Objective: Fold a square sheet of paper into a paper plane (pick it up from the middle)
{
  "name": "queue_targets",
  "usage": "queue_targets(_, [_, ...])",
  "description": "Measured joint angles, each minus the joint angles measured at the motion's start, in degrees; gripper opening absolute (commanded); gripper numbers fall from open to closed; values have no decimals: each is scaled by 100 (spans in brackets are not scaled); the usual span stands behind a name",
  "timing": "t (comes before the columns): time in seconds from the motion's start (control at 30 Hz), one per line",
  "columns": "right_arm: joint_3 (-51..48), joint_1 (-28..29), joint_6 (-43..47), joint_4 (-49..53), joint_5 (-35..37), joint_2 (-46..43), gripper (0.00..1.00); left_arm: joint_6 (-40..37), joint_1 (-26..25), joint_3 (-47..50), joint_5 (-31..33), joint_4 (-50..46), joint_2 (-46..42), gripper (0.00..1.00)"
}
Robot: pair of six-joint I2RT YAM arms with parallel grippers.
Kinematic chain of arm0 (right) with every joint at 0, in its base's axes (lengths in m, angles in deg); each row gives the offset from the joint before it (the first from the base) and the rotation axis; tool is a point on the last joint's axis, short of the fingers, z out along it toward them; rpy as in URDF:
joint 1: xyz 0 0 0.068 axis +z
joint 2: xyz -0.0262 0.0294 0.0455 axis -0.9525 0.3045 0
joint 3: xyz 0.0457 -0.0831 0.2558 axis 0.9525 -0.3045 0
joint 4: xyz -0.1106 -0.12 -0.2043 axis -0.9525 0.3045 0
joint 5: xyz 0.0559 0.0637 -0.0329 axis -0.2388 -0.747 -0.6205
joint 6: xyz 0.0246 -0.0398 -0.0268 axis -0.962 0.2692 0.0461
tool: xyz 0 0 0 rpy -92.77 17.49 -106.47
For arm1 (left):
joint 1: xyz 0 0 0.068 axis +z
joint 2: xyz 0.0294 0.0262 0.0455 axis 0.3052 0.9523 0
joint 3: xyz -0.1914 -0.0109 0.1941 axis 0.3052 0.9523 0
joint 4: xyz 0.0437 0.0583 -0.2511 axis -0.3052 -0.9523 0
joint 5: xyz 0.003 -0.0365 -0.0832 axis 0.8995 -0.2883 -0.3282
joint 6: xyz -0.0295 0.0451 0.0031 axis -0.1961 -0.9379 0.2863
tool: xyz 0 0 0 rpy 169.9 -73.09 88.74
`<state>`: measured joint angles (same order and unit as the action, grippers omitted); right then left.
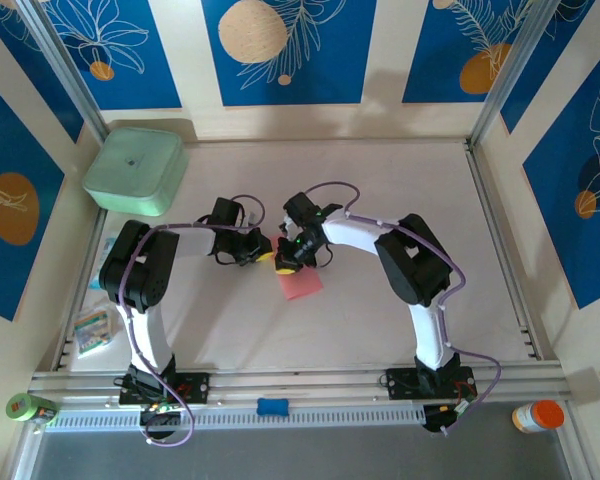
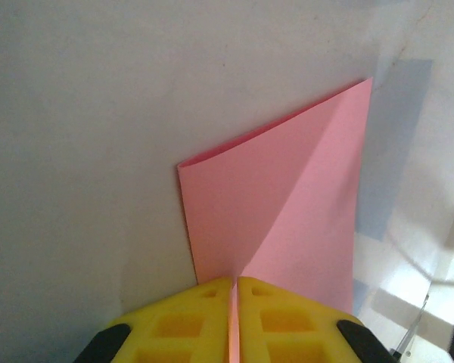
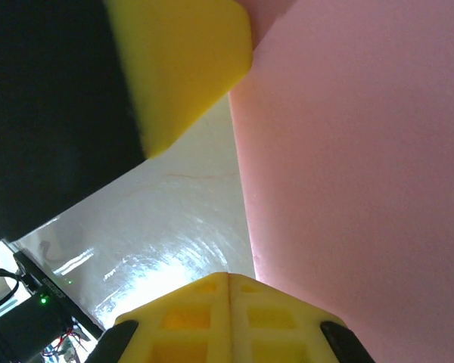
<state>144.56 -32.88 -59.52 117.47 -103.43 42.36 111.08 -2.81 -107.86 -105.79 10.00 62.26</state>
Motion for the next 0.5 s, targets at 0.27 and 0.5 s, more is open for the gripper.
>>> queue_targets(0.27, [11,0,28,-9,-87,219,0,284,-13,46,-63,201,-33,15])
queue_targets(0.5, [9,-7,116,17,-111,219,0,396,-24,59,-59,337,-44,15])
